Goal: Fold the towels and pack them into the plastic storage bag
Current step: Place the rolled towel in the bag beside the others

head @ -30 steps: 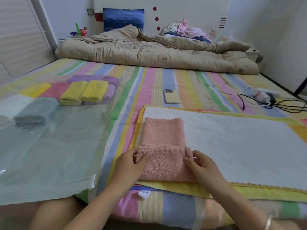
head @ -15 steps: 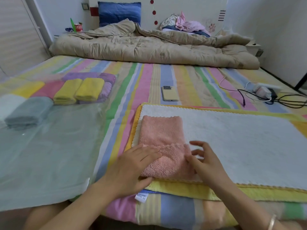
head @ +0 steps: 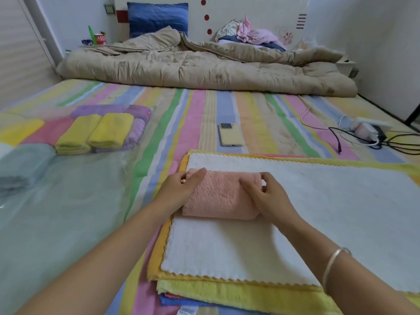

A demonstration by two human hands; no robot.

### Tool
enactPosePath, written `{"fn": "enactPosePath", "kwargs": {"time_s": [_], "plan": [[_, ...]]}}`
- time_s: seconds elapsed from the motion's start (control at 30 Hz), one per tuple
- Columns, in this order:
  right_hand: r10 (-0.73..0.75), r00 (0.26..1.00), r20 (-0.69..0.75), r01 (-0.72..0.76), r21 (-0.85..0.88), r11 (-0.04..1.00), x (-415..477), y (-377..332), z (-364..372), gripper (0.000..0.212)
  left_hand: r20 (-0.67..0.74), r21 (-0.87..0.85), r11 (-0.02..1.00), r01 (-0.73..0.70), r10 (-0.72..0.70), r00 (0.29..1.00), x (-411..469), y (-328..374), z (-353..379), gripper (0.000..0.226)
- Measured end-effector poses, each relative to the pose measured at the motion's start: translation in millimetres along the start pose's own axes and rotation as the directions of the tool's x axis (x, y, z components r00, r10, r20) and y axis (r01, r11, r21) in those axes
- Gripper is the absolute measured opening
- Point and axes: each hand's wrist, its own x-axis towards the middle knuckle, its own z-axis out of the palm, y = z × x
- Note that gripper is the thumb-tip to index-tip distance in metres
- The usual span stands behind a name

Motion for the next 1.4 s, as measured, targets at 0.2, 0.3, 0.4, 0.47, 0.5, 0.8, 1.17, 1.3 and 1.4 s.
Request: {"fn": "enactPosePath", "kwargs": {"time_s": [0.2,0.3,0.4,0.47,0.5,0.8,1.17,1.3,1.4], "plan": [[0.187,0.981,-0.042,-0.191,-0.114,0.975,31,9,14,0.044,0.056,-0.007,0.997,0.08,-0.08,0.995,18,-9,5,0.073],[0.205,0.974,-0.095,-0.22,-0.195,0.956,30,5,13,0.05,0.044,0.061,0.994,0.094,-0.097,0.994,23,-11,8,0.04],[0.276,0.955,-0.109,-0.297,-0.32,0.9,25,-4,10,0.065,0.018,0.076,0.989,0.13,-0.132,0.991,23,-9,11,0.043],[0.342,0.939,-0.034,-0.338,-0.262,0.904,21,-12,6,0.07,0.03,0.023,0.984,0.175,-0.176,0.984,15,-5,6,0.046],[0.384,0.923,0.03,-0.374,-0.174,0.911,18,-16,3,0.069,0.052,-0.002,0.978,0.21,-0.209,0.976,9,-4,2,0.049],[0.247,0.837,0.488,-0.333,0.097,0.938,-43,-29,-10,0.036,0.128,0.281,0.95,0.134,-0.176,0.976,-77,-7,-42,0.059],[-0.192,0.688,0.7,0.219,0.052,0.974,-100,-110,9,0.051,0.541,0.201,0.947,-0.249,0.104,0.835,-147,27,-96,0.051],[-0.205,0.649,0.733,0.208,0.088,0.974,-113,-120,44,0.045,0.351,0.129,0.97,-0.206,0.149,0.924,-187,-11,-131,0.068],[-0.184,0.639,0.747,0.18,0.087,0.98,-127,-129,78,0.044,0.224,0.05,0.989,-0.138,0.124,0.967,-220,-39,-151,0.045]]}}
